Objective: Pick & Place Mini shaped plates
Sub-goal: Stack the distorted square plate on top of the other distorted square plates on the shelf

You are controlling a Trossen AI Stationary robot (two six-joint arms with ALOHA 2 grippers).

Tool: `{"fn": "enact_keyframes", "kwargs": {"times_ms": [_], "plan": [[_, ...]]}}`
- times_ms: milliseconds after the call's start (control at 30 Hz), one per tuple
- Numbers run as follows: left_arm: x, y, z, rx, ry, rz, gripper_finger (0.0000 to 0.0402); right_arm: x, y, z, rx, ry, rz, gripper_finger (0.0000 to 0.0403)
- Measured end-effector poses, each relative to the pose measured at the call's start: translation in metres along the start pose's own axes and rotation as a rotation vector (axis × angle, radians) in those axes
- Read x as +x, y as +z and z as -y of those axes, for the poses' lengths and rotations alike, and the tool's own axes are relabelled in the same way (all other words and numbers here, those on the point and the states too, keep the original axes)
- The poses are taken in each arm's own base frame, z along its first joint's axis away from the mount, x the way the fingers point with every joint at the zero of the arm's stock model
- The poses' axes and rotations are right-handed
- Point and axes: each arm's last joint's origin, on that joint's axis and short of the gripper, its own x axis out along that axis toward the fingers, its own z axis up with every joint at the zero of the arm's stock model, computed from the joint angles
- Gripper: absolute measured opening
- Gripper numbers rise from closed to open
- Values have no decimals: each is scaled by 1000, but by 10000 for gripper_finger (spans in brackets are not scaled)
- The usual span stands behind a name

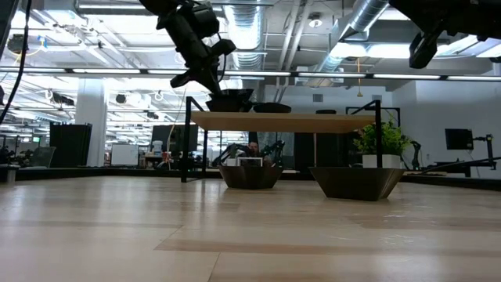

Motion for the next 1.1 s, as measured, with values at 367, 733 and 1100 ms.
{"fn": "enact_keyframes", "kwargs": {"times_ms": [367,733,1100], "plan": [[1,-3,1,-16,9,-21,3,0,0,0,0,0,0,0],[14,-3,-1,-34,7,-61,3,0,0,0,-1,0,0,0],[17,-3,0,-7,6,-57,7,0,0,0,-1,0,-1,0]]}}
